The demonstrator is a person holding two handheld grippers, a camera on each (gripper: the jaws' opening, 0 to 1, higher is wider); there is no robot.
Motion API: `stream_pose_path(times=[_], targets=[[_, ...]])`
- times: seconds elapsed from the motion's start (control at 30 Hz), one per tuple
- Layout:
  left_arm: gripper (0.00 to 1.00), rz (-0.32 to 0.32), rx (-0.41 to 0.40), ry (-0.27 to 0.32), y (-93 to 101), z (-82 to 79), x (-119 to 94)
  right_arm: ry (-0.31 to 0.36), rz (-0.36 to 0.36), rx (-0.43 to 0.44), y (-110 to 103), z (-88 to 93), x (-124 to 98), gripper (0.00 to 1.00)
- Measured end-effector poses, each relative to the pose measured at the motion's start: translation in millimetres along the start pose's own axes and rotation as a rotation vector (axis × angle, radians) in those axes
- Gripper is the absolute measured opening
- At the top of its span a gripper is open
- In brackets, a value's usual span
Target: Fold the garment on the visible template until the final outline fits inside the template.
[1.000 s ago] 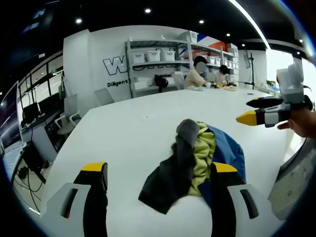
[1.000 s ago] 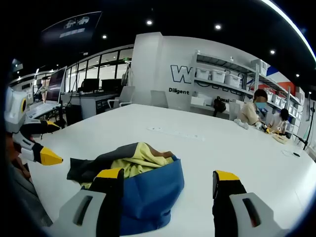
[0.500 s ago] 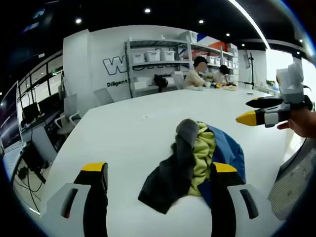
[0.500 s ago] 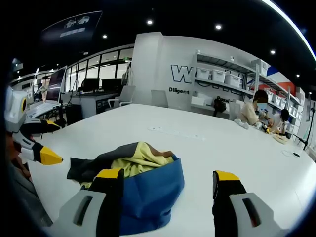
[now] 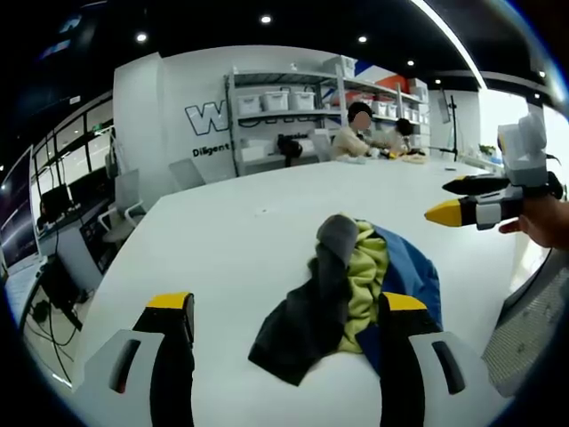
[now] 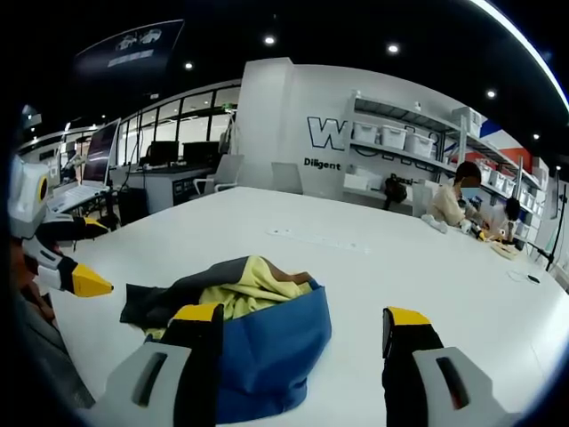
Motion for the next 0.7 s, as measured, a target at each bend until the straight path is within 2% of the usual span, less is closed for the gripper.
stream_pose_path(times=[0.7], targets=[[0.80,0.003,0.004,-0.005,1.3,0.3,0.0,0.003,-0.003,-0.006,-0.5,-0.9,-0.1,0.74]])
Point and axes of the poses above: the point that each gripper's makers call its tool centre point, and the gripper's own axes: x roughly forward along the fingers, y roughly to its right, z roughly out of its underside, the point moved 2 cm from there along -x, roughly backward along the fingers, and after that the axes turned 9 degrees about z, right-handed, at the moved point
